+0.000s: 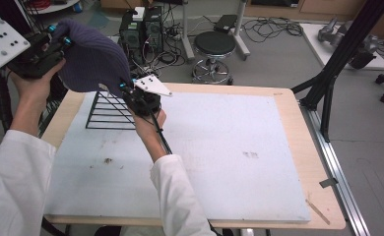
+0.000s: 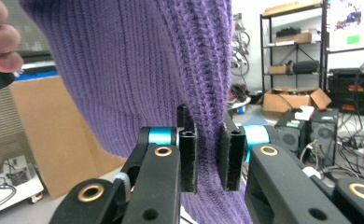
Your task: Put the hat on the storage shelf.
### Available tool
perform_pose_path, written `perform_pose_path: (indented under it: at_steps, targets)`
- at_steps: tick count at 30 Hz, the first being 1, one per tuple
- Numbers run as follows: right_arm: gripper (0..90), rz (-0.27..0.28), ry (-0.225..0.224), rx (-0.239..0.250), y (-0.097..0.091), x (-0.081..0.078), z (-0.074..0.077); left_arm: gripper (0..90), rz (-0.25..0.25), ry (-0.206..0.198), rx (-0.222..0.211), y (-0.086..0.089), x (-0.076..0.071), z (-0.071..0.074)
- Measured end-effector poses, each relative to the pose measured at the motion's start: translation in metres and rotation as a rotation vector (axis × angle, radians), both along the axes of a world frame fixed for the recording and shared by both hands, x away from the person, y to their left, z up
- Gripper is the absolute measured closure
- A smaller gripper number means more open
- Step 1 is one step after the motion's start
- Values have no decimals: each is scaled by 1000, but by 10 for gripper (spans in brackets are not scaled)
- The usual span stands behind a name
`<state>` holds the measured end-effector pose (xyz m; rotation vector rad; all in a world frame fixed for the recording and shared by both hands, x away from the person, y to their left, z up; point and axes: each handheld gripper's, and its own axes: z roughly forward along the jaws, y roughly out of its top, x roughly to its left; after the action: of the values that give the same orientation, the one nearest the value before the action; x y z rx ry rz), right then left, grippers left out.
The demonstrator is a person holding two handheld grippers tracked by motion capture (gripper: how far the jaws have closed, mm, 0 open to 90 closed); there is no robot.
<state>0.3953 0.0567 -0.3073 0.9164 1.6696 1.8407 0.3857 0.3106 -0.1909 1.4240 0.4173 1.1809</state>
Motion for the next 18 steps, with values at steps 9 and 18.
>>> perform_pose_path:
  at_steps: [9,18]
  targets:
    - [814,-6,60,-16,9,12,-17,777,33,37,-7,9,7,-24]
    - [814,-2,72,-52,22,11,-33,776,44,67,-4,16,4,-41]
